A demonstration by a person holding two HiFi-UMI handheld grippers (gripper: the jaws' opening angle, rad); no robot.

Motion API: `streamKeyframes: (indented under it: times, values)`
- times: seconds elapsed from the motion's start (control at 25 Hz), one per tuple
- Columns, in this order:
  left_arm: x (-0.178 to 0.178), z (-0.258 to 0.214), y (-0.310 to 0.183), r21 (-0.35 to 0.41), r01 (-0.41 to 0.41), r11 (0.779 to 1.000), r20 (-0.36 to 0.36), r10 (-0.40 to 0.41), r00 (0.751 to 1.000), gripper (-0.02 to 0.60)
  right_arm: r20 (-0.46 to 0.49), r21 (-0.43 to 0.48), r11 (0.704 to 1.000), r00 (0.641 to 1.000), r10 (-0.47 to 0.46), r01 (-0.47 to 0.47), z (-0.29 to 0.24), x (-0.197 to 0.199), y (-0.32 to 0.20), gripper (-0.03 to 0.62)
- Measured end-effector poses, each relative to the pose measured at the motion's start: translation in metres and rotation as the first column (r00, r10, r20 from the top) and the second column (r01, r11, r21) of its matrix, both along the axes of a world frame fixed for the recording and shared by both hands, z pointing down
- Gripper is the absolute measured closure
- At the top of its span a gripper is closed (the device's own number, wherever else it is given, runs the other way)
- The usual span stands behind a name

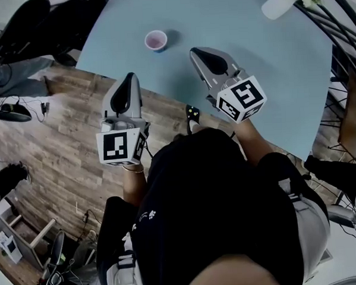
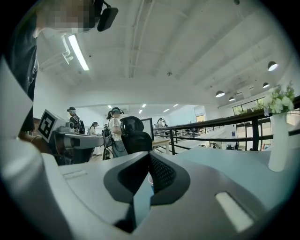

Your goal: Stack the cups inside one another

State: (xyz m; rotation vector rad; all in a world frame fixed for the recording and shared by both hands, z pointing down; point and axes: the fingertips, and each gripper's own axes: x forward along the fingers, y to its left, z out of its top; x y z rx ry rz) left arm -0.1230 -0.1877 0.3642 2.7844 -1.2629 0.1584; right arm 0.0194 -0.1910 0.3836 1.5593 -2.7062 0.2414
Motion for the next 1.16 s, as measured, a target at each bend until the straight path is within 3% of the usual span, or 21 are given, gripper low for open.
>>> streamKeyframes:
  times: [1.16]
  values:
    - [0.011,0.006,-0.024,-0.031,0.001,1.000,0.016,-0.001,1.000,0.589,0.068,-0.013,0.998,0.995,-0.067,0.068,-0.003,0.002,-0.017,0.583]
